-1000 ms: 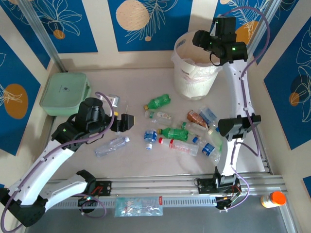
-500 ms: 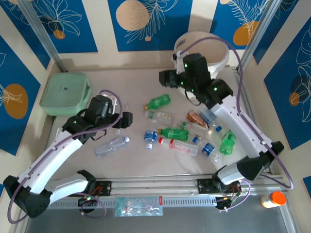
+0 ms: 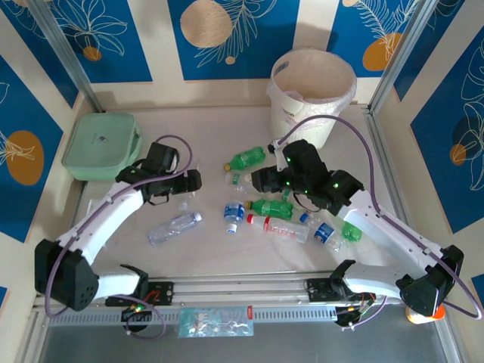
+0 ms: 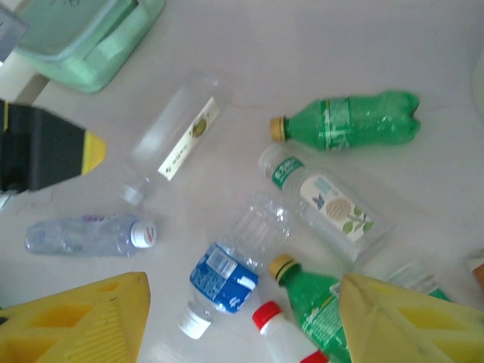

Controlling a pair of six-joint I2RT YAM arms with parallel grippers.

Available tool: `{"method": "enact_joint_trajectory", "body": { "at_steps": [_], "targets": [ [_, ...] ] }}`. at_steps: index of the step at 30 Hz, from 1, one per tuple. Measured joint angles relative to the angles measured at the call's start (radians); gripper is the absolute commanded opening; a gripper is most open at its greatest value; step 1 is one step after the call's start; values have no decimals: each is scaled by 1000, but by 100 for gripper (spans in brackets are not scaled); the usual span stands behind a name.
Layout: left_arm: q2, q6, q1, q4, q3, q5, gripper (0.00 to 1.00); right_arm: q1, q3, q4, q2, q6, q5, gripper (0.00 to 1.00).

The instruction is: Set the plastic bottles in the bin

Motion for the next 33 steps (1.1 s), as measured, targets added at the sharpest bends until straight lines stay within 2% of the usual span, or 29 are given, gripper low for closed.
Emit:
{"method": "enact_joint_trajectory", "body": {
  "at_steps": [9, 18, 22, 30, 33],
  "targets": [
    [225, 11, 11, 7, 67, -63, 97, 10, -88, 24, -82, 15, -61, 67],
    [445, 70, 53, 45, 161, -97, 92, 11, -122, 43, -132, 13, -97, 68],
    [505, 105, 56, 54, 186, -94, 83, 2, -141, 49, -148, 13, -112, 68],
    [573, 163, 56, 64, 234, -103, 56, -24, -162, 51, -163, 13, -132, 67],
    [573, 177, 56, 66, 241, -109, 51, -29, -167, 51, -163, 12, -144, 67]
  ]
}}
